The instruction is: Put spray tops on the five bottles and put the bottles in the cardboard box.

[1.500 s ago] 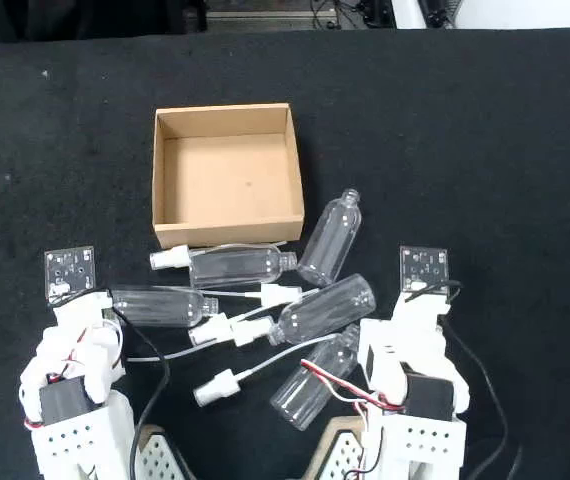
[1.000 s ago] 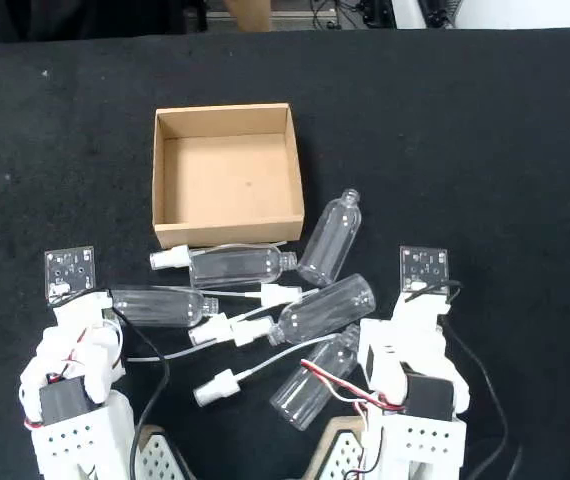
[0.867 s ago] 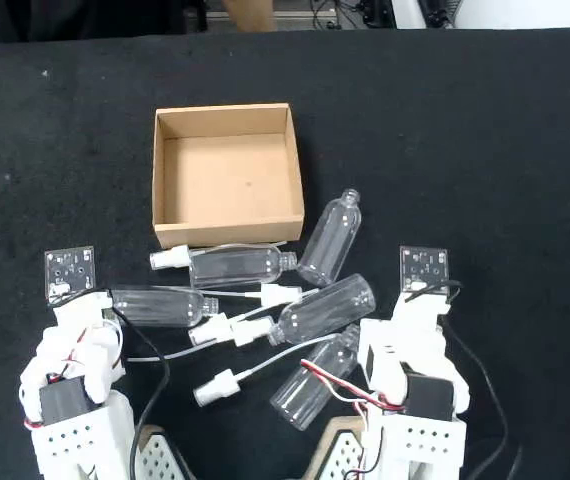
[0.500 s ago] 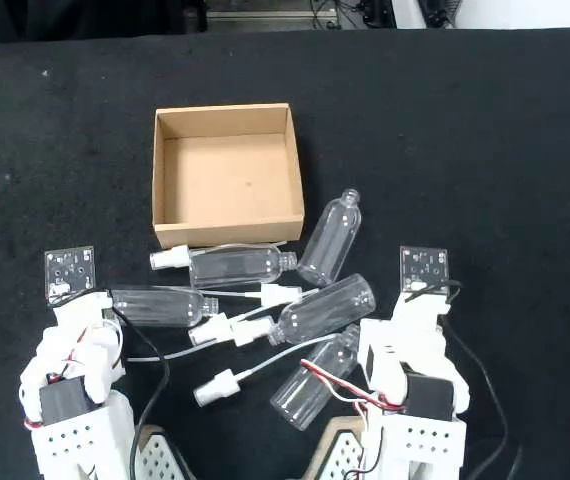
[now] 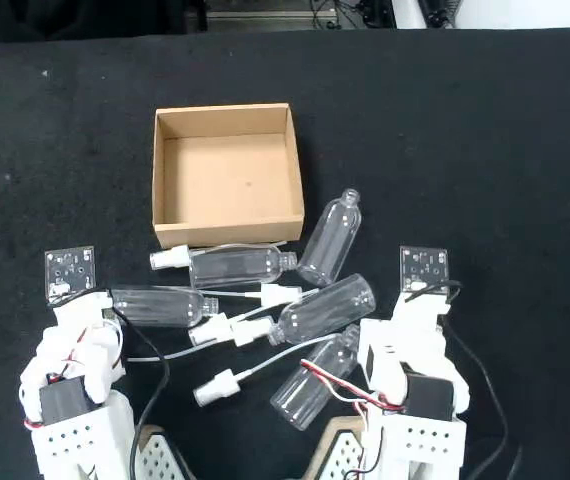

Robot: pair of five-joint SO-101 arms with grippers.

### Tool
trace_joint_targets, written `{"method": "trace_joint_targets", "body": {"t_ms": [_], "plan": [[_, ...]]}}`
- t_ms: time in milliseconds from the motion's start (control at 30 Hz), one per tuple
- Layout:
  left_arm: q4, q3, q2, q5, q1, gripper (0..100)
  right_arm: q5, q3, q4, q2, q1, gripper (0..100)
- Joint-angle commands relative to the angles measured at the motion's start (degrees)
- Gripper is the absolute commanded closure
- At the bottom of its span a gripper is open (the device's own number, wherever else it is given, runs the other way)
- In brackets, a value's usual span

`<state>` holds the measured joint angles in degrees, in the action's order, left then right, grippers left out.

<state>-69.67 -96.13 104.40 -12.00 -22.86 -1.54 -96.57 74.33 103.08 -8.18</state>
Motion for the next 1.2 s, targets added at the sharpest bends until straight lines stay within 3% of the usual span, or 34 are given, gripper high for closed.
{"method": "trace_joint_targets", "body": {"t_ms": [0, 433, 600, 700, 833, 1000, 1167], "plan": [[0.2, -1.3, 0.4, 0.1, 0.7, 97, 0.4, 0.0, 0.4, 5.1, -0.7, 98.7], [3.7, -1.3, 0.4, -0.3, -1.1, 97, 0.1, 0.0, -3.3, 5.1, -0.8, 98.7], [10.1, 1.4, 0.4, -11.3, -7.7, 97, -0.3, 0.1, -15.6, 5.1, -1.1, 98.7], [12.6, 5.9, 0.4, -17.1, -11.9, 97, -7.7, 1.4, -21.4, 5.1, -1.1, 98.6], [12.5, 16.0, 0.4, -17.7, -14.1, 93, -20.0, 6.5, -21.7, 5.1, -0.7, 98.6], [12.5, 26.1, -1.2, -17.9, -10.0, 75, -20.0, 17.7, -16.4, 4.6, -0.8, 98.6], [8.5, 30.9, -13.0, -27.7, 1.5, 77, -20.4, 26.7, -8.4, 4.4, -0.7, 98.5]]}}
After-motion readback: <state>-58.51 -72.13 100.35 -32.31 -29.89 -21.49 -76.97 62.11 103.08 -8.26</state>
